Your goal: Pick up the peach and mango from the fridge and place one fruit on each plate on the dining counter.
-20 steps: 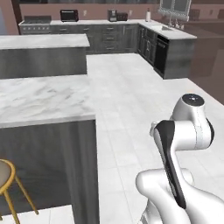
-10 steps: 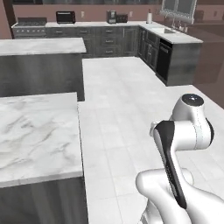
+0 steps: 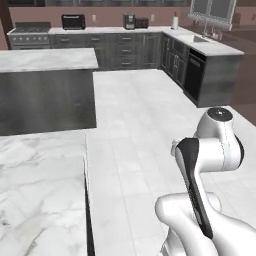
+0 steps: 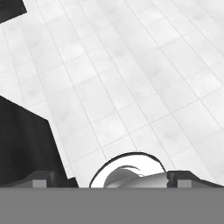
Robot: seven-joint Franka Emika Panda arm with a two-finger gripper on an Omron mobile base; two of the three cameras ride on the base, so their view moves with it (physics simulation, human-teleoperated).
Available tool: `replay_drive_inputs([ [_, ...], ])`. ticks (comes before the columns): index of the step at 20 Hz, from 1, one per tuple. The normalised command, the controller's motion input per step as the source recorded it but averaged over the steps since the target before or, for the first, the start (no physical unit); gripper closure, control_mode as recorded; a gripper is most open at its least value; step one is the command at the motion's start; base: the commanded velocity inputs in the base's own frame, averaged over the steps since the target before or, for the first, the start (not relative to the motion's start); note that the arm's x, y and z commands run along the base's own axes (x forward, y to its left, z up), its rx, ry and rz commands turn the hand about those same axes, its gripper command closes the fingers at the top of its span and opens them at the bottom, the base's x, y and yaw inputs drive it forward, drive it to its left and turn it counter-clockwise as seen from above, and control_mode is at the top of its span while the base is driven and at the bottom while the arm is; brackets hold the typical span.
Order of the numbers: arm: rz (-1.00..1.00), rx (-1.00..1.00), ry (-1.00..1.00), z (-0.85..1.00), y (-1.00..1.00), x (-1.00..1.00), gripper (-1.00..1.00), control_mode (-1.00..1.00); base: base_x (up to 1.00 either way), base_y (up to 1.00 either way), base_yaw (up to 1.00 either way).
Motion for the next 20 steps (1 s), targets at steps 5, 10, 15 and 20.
replay_drive_inputs([
  [5,0.0,0.0,0.0,0.0,0.0,0.0,-1.0,1.0,1.0,-0.38,0.0],
  [10,0.0,0.0,0.0,0.0,0.0,0.0,-1.0,1.0,1.0,-0.66,0.0],
  [15,0.0,0.0,0.0,0.0,0.0,0.0,-1.0,1.0,1.0,-0.73,0.02],
  [20,0.0,0.0,0.0,0.0,0.0,0.0,-1.0,1.0,1.0,-0.62,0.04],
])
